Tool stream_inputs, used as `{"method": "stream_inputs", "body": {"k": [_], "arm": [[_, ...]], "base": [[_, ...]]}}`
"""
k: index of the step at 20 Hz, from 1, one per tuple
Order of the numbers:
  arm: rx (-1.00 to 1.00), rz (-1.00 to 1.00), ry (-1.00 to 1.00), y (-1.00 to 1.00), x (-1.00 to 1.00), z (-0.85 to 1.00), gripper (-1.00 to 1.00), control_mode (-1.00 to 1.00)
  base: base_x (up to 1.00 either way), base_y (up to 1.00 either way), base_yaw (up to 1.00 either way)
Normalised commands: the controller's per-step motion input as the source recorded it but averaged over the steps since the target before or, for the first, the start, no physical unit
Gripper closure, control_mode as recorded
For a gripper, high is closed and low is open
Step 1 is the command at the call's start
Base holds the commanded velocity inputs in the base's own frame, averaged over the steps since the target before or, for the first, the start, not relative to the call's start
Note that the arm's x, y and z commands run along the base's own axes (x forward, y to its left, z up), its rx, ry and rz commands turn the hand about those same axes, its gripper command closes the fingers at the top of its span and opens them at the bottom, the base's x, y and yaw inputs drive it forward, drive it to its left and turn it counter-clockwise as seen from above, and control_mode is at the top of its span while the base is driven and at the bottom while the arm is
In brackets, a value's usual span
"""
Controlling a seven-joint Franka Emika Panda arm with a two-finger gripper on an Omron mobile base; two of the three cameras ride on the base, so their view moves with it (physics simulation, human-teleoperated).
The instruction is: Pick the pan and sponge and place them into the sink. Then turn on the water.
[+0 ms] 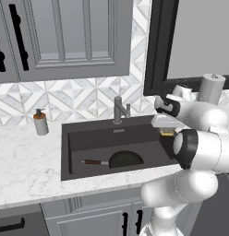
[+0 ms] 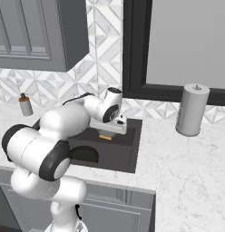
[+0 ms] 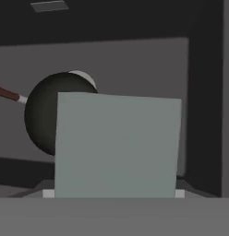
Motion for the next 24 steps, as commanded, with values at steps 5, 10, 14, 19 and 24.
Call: {"method": "stream_inputs", "body": {"k": [5, 10, 14, 19, 24], "arm": [[0.00, 0.00, 0.10, 0.00, 0.43, -0.61, 1.00, -1.00], [0.00, 0.00, 0.12, -0.03, 0.49, -0.52, 1.00, -1.00], [0.00, 0.00, 0.03, -0.04, 0.36, -0.41, 1.00, -1.00], [0.00, 0.00, 0.01, 0.00, 0.23, -0.50, 1.00, -1.00], [0.00, 0.00, 0.02, 0.00, 0.20, -0.53, 1.00, -1.00]], "base": [[0.00, 0.00, 0.00], [0.00, 0.00, 0.00], [0.00, 0.00, 0.00], [0.00, 0.00, 0.00], [0.00, 0.00, 0.00]]}}
